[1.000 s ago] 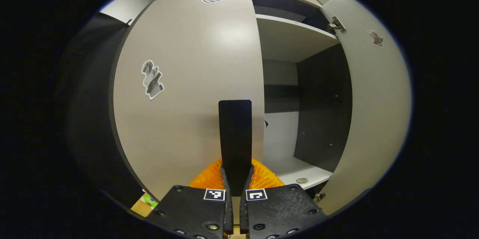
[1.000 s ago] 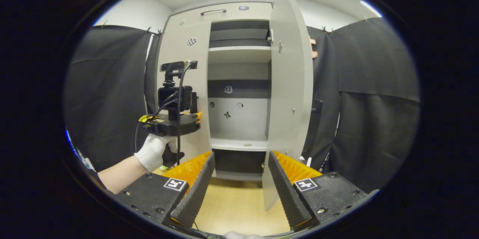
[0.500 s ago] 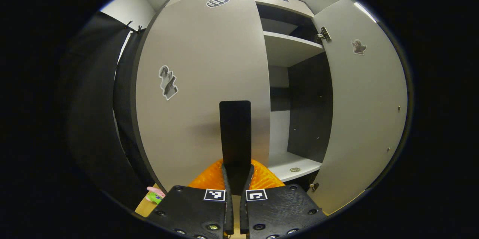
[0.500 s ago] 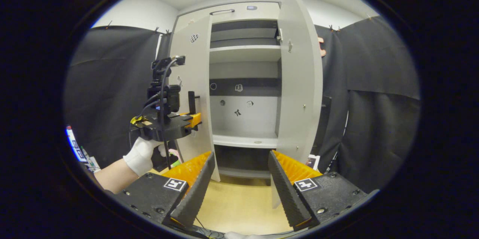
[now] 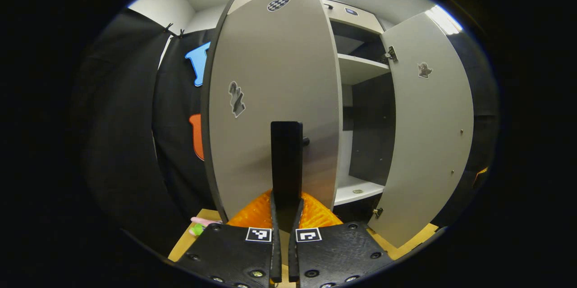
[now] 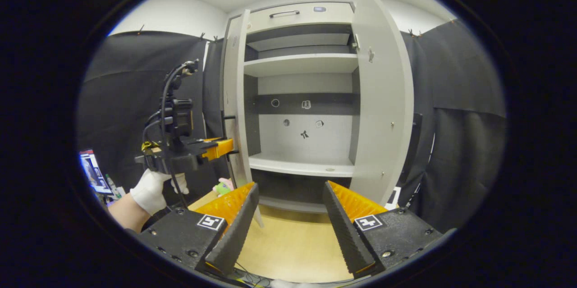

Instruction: Open the right door of the double-door shoe cabinet with the right hand, and open the left door with the left hand.

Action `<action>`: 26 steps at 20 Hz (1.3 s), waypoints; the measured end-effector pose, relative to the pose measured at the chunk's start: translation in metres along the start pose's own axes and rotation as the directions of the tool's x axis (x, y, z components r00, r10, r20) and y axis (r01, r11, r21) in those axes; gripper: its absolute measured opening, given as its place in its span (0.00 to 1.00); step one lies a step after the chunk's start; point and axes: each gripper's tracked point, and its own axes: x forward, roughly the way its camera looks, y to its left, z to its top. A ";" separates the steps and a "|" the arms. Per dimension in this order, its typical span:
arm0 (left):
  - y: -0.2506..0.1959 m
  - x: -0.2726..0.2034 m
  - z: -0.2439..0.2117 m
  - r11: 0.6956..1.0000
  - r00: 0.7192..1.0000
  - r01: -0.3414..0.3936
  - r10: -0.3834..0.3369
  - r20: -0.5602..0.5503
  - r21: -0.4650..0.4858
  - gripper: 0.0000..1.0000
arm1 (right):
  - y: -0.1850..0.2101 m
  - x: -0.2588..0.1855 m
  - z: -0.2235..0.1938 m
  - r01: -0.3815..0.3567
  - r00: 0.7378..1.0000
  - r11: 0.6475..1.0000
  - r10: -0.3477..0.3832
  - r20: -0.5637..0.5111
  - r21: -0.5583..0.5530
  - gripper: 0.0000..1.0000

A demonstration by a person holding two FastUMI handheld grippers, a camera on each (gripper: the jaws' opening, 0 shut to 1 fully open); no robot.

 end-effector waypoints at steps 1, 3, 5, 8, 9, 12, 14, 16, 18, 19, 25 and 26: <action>0.006 -0.005 0.000 1.000 1.000 -0.015 0.015 0.003 0.009 0.05 | 0.004 0.001 -0.001 -0.011 1.000 1.000 0.011 -0.001 0.002 0.90; 0.018 -0.014 -0.001 0.999 0.999 -0.052 0.052 0.005 0.007 0.05 | 0.014 0.003 -0.003 -0.038 0.999 0.999 0.038 -0.004 0.011 0.90; 0.034 -0.020 -0.002 0.995 0.995 -0.100 0.100 0.011 0.013 0.05 | 0.022 0.007 -0.003 -0.062 0.998 0.998 0.062 -0.007 0.022 0.89; 0.060 -0.035 -0.003 0.989 0.989 -0.149 0.149 0.006 0.016 0.00 | 0.030 0.010 0.001 -0.089 0.996 0.996 0.089 0.004 0.022 0.90; 0.065 -0.040 -0.002 0.989 0.989 -0.150 0.150 0.012 0.017 0.00 | 0.032 0.011 0.002 -0.097 0.995 0.995 0.097 0.008 0.020 0.89; 0.075 -0.042 0.000 0.994 0.994 -0.110 0.110 0.021 0.021 0.00 | 0.044 0.011 0.003 -0.132 0.991 0.991 0.131 0.008 0.020 0.90; 0.086 -0.046 0.002 0.992 0.992 -0.119 0.118 0.036 0.041 0.00 | 0.048 0.013 0.003 -0.142 0.990 0.990 0.142 0.009 0.014 0.90; 0.101 -0.048 0.001 0.989 0.990 -0.137 0.135 0.042 0.057 0.00 | 0.049 0.013 0.002 -0.147 0.989 0.989 0.146 0.009 0.022 0.90; 0.112 -0.049 0.001 0.989 0.989 -0.139 0.137 0.047 0.056 0.00 | 0.050 0.013 0.000 -0.149 0.989 0.989 0.149 0.001 0.022 0.90; 0.119 -0.049 0.000 0.988 0.990 -0.137 0.133 0.056 0.068 0.00 | 0.051 0.014 -0.001 -0.148 0.989 0.989 0.148 -0.003 0.019 0.90; 0.124 -0.050 -0.008 0.998 0.997 -0.039 0.035 0.065 0.053 0.00 | 0.052 0.014 -0.001 -0.144 0.989 0.989 0.145 -0.006 0.005 0.89; 0.127 -0.050 -0.009 0.996 0.997 -0.046 0.042 0.060 0.073 0.00 | 0.052 0.014 -0.001 -0.143 0.990 0.990 0.143 -0.006 0.006 0.90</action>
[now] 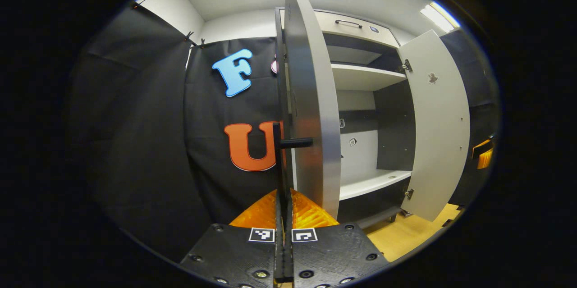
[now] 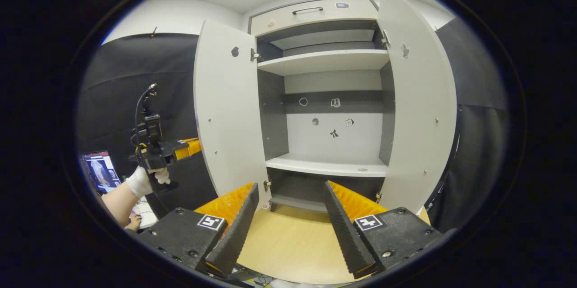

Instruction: Open the right door of the double-door shoe cabinet with the right hand, and open the left door with the left hand.

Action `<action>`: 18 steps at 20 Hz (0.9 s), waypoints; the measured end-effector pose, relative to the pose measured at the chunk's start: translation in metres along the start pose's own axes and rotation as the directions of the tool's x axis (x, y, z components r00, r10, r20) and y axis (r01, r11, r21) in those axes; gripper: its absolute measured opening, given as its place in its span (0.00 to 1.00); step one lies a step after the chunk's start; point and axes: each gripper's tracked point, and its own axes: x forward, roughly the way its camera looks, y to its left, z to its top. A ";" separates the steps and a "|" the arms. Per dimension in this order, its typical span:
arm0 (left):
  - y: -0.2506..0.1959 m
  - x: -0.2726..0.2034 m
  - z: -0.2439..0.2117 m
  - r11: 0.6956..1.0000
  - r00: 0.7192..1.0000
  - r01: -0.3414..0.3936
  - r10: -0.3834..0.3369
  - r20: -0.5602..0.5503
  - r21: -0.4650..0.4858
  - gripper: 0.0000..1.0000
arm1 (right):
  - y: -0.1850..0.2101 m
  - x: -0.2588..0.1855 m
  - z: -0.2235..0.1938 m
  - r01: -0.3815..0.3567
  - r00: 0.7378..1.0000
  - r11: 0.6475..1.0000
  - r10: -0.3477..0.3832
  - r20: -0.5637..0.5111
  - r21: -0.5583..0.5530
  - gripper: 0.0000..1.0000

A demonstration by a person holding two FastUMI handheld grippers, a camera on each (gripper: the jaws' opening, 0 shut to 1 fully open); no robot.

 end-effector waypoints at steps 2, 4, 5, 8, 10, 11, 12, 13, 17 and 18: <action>0.002 0.000 -0.001 1.000 1.000 -0.015 0.015 -0.006 0.023 0.00 | -0.001 0.001 0.000 0.005 1.000 1.000 -0.005 -0.003 -0.002 0.90; 0.003 -0.001 -0.001 1.000 1.000 -0.023 0.023 -0.005 0.012 0.00 | 0.000 0.000 -0.002 0.006 1.000 1.000 -0.006 -0.007 -0.005 0.90; 0.003 -0.001 -0.001 1.000 1.000 -0.026 0.026 -0.005 -0.001 0.01 | 0.001 0.000 -0.003 0.005 1.000 1.000 -0.005 -0.011 -0.006 0.90; 0.002 -0.003 -0.001 0.999 0.999 -0.032 0.032 -0.014 -0.021 0.02 | 0.002 -0.001 -0.003 0.004 1.000 1.000 -0.004 -0.009 -0.009 0.90; 0.013 -0.005 -0.002 0.997 0.997 -0.070 0.070 -0.018 -0.012 0.07 | 0.002 -0.002 -0.002 0.005 1.000 1.000 -0.005 -0.006 -0.012 0.90; 0.018 -0.006 -0.002 0.996 0.997 -0.081 0.081 -0.021 -0.028 0.14 | 0.003 -0.003 -0.002 0.004 1.000 1.000 -0.005 -0.008 -0.013 0.90; 0.020 -0.009 -0.004 0.995 0.995 -0.092 0.091 -0.029 -0.046 0.27 | 0.003 -0.002 -0.002 0.003 1.000 1.000 -0.003 -0.007 -0.014 0.90; 0.022 -0.012 -0.005 0.993 0.994 -0.101 0.099 -0.035 -0.058 0.39 | 0.003 -0.002 -0.002 0.002 1.000 1.000 -0.002 -0.010 -0.017 0.90; 0.035 -0.021 -0.004 0.988 0.989 -0.144 0.143 -0.028 -0.057 0.82 | 0.006 -0.001 -0.001 0.002 1.000 0.999 -0.002 -0.001 -0.034 0.90; 0.037 -0.024 -0.007 0.986 0.987 -0.157 0.155 -0.028 -0.053 0.84 | 0.006 -0.001 -0.001 0.001 1.000 0.999 -0.001 0.000 -0.036 0.90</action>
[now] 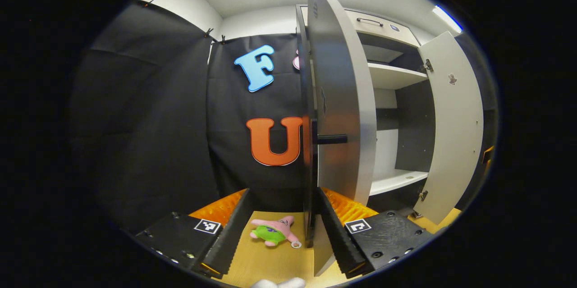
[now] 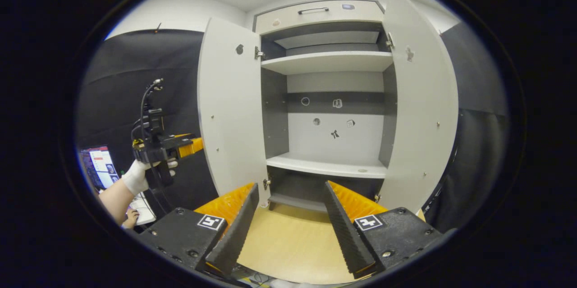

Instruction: Open the right door of the double-door shoe cabinet with the right hand, and open the left door with the left hand.

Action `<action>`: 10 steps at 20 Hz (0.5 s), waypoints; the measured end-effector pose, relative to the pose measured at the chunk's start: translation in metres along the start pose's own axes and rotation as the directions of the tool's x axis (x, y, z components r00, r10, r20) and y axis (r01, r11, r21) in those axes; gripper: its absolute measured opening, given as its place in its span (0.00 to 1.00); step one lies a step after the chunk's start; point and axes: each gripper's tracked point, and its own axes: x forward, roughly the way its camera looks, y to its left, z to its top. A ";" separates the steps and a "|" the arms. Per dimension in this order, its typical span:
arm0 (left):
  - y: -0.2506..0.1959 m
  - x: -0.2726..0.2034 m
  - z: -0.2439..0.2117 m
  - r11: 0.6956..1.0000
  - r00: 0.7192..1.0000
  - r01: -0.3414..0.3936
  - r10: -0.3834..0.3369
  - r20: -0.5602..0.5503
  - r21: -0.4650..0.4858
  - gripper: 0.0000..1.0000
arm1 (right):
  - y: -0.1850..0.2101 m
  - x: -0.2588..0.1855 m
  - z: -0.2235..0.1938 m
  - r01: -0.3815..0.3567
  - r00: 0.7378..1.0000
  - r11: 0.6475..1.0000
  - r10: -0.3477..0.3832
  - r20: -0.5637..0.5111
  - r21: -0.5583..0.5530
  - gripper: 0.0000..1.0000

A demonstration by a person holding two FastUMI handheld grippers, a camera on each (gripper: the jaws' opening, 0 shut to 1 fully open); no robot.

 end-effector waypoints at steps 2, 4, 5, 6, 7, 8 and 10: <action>0.002 -0.010 -0.004 1.000 1.000 -0.008 0.008 -0.015 0.004 0.94 | -0.002 0.001 0.000 0.003 1.000 1.000 -0.003 0.001 0.007 0.90; 0.011 -0.019 -0.002 0.999 0.999 -0.033 0.033 -0.018 0.006 0.96 | -0.004 0.002 0.002 0.012 1.000 1.000 -0.012 0.005 0.012 0.90; 0.016 -0.023 0.001 0.999 0.999 -0.044 0.044 -0.017 0.007 0.96 | -0.004 0.003 0.003 0.017 1.000 1.000 -0.017 0.009 0.009 0.89; 0.018 -0.027 0.003 0.999 0.999 -0.046 0.046 -0.022 0.003 0.96 | -0.007 0.004 0.005 0.026 1.000 1.000 -0.026 0.010 0.003 0.90; 0.022 -0.031 0.006 0.998 0.998 -0.059 0.059 -0.027 0.000 0.96 | -0.009 0.006 0.006 0.032 0.999 0.999 -0.032 0.013 -0.001 0.90; 0.025 -0.037 0.012 0.997 0.997 -0.076 0.076 -0.026 -0.004 0.96 | -0.011 0.007 0.007 0.040 0.999 0.999 -0.040 0.016 -0.005 0.90; 0.032 -0.054 0.029 0.993 0.993 -0.116 0.116 -0.009 -0.017 0.96 | -0.017 0.008 0.011 0.066 0.998 0.998 -0.065 0.025 -0.009 0.90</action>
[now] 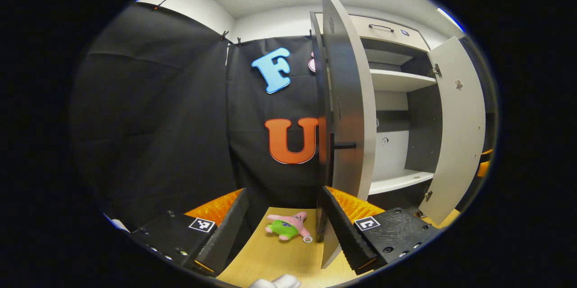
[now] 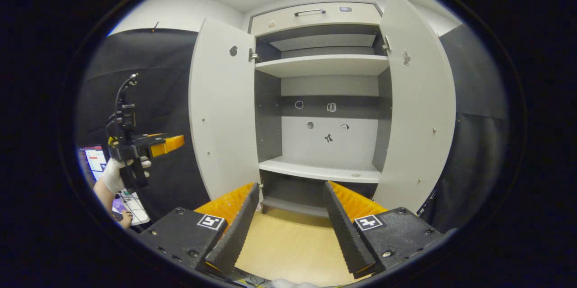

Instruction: Open the right door of the double-door shoe cabinet with the right hand, and open the left door with the left hand.

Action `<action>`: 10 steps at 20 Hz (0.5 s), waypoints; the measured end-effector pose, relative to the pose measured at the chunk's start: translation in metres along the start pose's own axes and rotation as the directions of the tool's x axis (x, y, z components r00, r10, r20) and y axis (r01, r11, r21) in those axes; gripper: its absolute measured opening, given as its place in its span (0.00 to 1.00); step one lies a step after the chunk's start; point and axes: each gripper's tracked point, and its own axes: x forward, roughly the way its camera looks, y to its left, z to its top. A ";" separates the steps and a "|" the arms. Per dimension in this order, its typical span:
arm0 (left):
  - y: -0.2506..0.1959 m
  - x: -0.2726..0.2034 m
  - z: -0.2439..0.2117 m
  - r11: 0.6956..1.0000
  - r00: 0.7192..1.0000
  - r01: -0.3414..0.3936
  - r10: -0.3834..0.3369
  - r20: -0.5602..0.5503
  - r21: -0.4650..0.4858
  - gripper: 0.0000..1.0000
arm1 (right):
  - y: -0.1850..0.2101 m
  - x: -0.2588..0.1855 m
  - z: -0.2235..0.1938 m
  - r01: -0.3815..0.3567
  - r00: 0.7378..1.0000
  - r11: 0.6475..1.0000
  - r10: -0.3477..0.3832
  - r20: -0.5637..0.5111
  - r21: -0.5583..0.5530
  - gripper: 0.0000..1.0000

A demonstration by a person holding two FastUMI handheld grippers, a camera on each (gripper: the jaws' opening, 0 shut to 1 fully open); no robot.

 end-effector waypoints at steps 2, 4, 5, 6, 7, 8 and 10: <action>0.001 -0.013 0.022 0.999 0.999 -0.034 0.034 0.031 0.003 0.96 | -0.008 0.002 0.003 0.036 0.999 0.999 -0.036 0.008 0.003 0.90; -0.014 -0.022 0.043 0.999 0.997 -0.029 0.027 0.067 0.019 0.95 | -0.015 0.005 0.006 0.056 0.998 0.998 -0.056 0.013 0.006 0.89; -0.027 -0.025 0.052 1.000 0.997 -0.008 0.007 0.082 0.018 0.95 | -0.020 0.006 0.005 0.068 0.998 0.998 -0.068 0.011 0.006 0.90; -0.038 -0.029 0.059 1.000 0.996 0.006 -0.008 0.091 0.017 0.95 | -0.024 0.006 0.005 0.080 0.997 0.997 -0.080 0.009 0.006 0.90; -0.049 -0.031 0.065 1.000 0.995 0.016 -0.017 0.098 0.017 0.95 | -0.029 0.006 0.005 0.093 0.996 0.996 -0.093 0.009 0.008 0.91; -0.057 -0.032 0.070 1.000 0.995 0.018 -0.020 0.102 0.021 0.95 | -0.033 0.006 0.005 0.107 0.994 0.994 -0.107 0.009 0.012 0.91; -0.077 -0.033 0.071 0.999 0.994 0.018 -0.021 0.106 0.030 0.95 | -0.043 0.006 0.005 0.142 0.990 0.990 -0.142 0.010 0.021 0.91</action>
